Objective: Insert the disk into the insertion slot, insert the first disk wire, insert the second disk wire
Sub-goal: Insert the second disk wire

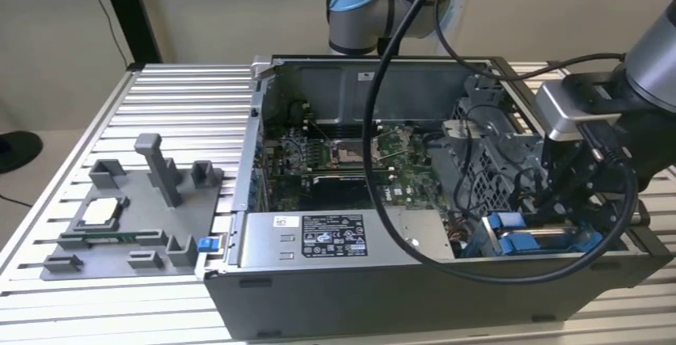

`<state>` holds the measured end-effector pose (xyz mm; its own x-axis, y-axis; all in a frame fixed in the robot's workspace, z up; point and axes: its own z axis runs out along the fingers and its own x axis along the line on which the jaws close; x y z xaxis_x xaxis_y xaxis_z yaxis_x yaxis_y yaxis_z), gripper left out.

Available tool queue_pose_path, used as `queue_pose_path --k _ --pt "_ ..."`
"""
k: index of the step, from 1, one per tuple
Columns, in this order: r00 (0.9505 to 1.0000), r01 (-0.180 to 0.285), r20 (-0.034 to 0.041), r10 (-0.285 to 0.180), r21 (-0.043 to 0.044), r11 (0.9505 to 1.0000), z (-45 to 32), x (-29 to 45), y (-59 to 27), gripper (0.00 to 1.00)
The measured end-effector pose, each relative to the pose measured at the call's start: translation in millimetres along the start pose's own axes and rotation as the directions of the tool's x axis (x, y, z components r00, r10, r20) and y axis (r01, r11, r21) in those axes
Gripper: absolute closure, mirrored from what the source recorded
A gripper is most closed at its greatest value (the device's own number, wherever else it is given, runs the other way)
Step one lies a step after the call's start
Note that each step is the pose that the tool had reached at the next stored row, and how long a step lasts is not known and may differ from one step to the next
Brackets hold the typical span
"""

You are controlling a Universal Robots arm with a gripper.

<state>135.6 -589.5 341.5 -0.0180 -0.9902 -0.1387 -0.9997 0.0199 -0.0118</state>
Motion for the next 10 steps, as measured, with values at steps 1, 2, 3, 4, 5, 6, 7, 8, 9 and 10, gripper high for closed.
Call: queue_pose_path --k 1,2,3,4,5,6,7,8,9,10 --pt "1.0 0.0 -0.0027 0.0 0.0001 1.0 0.7 0.1 0.1 1.0" --pt "1.0 0.0 -0.0061 0.0 0.0001 1.0 1.4 0.2 0.2 1.0" --pt "1.0 0.0 -0.0099 0.0 0.0001 1.0 2.3 0.4 0.3 1.0" --pt "0.9999 0.0 -0.0136 0.0 0.0004 1.0 3.3 0.5 0.4 1.0" --pt "0.9999 0.0 -0.0155 0.0 0.0004 1.0 3.8 0.5 0.6 1.0" --pt "0.9999 0.0 -0.0152 0.0 0.0005 1.0 4.1 0.2 1.0 1.0" --pt "0.9999 0.0 -0.0152 0.0 0.0004 1.0 4.1 0.0 1.1 1.0" --pt "0.9999 0.0 -0.0152 0.0 0.0003 1.0 4.2 -0.1 1.2 1.0" --pt "0.9999 0.0 -0.0152 0.0 0.0004 1.0 4.2 -0.3 1.4 1.0" --pt "0.9999 0.0 -0.0159 0.0 0.0004 1.0 3.7 -0.9 1.6 1.0"
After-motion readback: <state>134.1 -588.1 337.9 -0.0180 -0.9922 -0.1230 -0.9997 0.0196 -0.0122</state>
